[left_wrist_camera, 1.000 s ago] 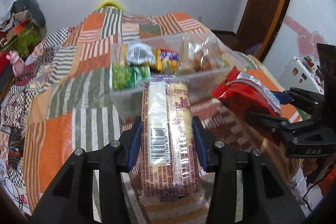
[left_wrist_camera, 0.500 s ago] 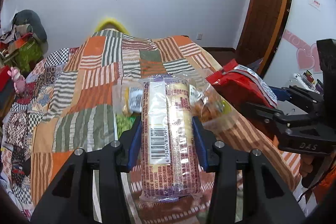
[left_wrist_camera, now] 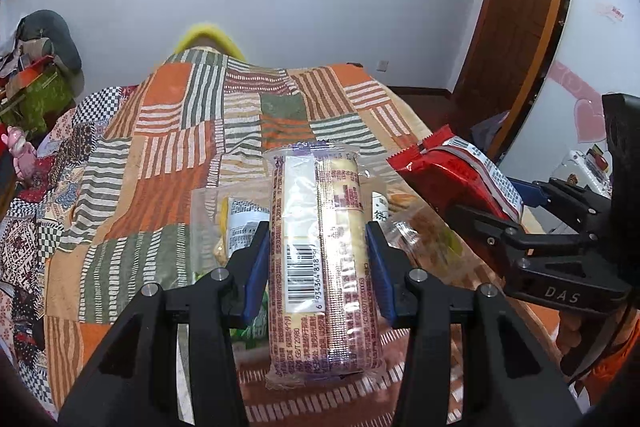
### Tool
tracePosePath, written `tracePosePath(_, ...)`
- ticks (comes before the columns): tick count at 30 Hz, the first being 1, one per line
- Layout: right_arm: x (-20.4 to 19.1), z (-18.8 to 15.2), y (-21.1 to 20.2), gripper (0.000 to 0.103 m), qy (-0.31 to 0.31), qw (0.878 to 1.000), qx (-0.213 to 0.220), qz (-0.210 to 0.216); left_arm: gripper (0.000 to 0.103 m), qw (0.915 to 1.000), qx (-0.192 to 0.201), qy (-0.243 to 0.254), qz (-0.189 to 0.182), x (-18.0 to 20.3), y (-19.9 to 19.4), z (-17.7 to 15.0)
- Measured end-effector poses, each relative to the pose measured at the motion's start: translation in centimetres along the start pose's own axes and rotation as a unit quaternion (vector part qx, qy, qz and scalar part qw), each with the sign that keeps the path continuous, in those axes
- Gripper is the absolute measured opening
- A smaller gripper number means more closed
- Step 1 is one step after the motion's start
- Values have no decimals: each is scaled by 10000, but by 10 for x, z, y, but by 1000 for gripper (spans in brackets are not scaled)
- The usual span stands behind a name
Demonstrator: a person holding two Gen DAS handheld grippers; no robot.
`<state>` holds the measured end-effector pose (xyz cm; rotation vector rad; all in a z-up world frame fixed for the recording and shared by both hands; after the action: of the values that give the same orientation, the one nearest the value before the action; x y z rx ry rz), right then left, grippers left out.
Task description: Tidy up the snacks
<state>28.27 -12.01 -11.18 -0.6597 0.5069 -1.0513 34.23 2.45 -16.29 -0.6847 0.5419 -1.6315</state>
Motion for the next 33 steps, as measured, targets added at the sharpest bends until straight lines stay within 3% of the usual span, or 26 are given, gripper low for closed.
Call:
tracePosePath(10,8,-8,18,68,161,9996,-229,35,45,9988,-462,-163,-24,-5,41,-10)
tracePosePath(17,14,-10,17,72,221,9992,-326,74,49,9994,-309,-155,64,-3,32,-2)
tracePosePath(26,14,2,-24,77,93,9999,61,-58,49,9997,184,0,163,8,-23,6)
tracePosePath(33,3,18,-86,77,11,9975,706,-32,49,9948,993,98,200,23,-103,19)
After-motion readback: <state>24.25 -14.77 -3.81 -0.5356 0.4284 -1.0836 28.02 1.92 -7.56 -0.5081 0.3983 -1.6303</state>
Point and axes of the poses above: each gripper's, at about its wrist camera, not at the fingertips, and y roughly the way its jaws point, x to its right, z to its top, the point moved 5 cm from there along y, roughly the way its jaws point, and after that the axes turned 1 degree about -z, right-handed, at the moved point
